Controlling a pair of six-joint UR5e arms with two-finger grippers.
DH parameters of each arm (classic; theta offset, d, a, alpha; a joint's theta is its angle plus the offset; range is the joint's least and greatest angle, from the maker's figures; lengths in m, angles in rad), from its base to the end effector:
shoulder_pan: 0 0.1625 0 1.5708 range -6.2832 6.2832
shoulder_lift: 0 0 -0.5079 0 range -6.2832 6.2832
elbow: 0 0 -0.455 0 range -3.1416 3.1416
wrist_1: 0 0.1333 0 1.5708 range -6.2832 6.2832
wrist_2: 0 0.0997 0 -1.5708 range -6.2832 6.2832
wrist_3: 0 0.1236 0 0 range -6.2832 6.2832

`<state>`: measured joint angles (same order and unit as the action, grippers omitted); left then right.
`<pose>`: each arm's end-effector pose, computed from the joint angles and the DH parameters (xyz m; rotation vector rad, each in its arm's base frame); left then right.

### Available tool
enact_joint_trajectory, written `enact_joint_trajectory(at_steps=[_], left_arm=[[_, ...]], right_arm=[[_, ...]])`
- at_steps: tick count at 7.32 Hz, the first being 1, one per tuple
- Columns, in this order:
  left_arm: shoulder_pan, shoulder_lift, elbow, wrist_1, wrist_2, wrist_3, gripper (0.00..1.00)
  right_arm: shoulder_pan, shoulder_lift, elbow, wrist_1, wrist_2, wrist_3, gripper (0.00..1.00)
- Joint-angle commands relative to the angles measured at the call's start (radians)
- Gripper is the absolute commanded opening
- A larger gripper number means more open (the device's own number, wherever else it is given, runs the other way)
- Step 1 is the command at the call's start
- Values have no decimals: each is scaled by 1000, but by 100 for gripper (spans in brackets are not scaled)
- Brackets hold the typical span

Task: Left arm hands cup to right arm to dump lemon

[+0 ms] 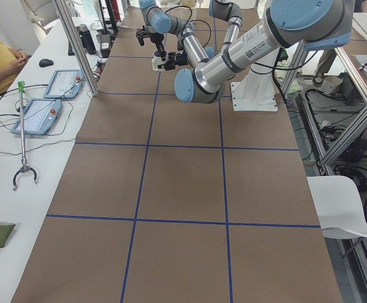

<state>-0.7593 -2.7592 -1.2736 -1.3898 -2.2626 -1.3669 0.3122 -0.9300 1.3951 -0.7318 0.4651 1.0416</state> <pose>0.6115 -0.6555 0.0053 -0.2713 0.9108 -0.2676 -0.6770 -0.4747 0.2840 1.3149 -0.6685 0.5410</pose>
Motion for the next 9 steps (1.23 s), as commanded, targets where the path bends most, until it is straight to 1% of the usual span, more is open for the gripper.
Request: enact_joint_trajectory(at_steps=[1, 4, 6, 7, 8, 9], left_arm=[[0, 0, -1, 0, 0, 0, 38], [0, 0, -3, 0, 0, 0, 38], [0, -2, -4, 2, 0, -1, 31], [0, -2, -6, 6, 0, -3, 23], [-2, -3, -7, 15, 0, -6, 0], [-2, -2, -7, 15, 0, -6, 0]], right_arm=[[1, 0, -1, 0, 0, 0, 35], [1, 0, 1, 2, 0, 0, 35], [1, 0, 1, 2, 0, -2, 35], [1, 2, 1, 3, 0, -2, 35], [1, 2, 2, 5, 0, -2, 37], [1, 2, 4, 8, 1, -3, 56]])
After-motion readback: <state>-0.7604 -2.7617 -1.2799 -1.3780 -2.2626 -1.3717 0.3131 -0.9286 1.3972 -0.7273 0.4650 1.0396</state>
